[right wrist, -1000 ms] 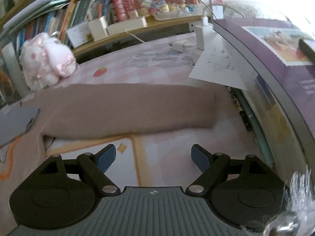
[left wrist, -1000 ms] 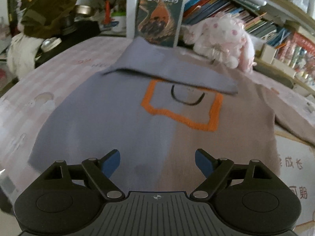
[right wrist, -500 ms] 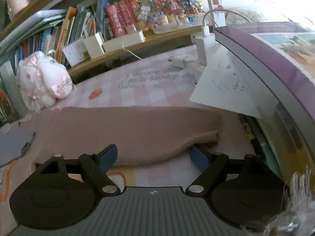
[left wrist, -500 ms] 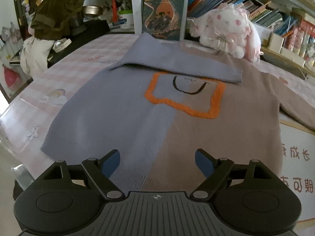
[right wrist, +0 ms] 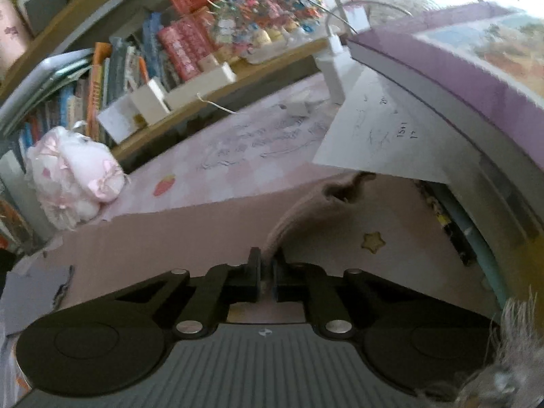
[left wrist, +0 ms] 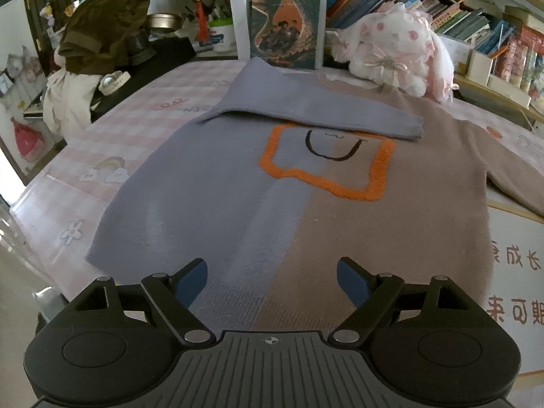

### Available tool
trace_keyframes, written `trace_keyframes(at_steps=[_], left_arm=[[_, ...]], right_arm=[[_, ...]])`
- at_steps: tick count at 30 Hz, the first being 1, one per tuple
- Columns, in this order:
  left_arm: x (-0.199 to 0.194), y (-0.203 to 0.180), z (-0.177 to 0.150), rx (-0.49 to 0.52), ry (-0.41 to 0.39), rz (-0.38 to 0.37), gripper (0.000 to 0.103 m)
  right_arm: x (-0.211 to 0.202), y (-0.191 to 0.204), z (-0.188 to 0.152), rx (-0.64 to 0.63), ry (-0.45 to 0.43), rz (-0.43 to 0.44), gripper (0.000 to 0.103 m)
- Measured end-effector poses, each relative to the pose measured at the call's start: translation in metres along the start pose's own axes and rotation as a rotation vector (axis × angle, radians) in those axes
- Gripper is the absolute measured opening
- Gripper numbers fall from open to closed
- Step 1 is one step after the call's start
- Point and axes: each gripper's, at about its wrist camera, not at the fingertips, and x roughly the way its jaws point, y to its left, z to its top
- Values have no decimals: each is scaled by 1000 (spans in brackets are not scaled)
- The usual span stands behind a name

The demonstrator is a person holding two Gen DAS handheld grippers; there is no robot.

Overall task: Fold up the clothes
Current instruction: 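Lift the beige sleeve with the right tool and carry it across the body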

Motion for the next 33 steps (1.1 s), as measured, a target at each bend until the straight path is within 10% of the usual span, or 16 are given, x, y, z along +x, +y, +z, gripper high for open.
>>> trace_keyframes(at_steps=[15,33], left_arm=[[9,25,7,-11,-49,-72,86],[55,136,55,109,-149,-231,86]], right_arm=[[-38,90,18,-112,-99,174,6],[-36,266,-27,-240,-120,187,5]])
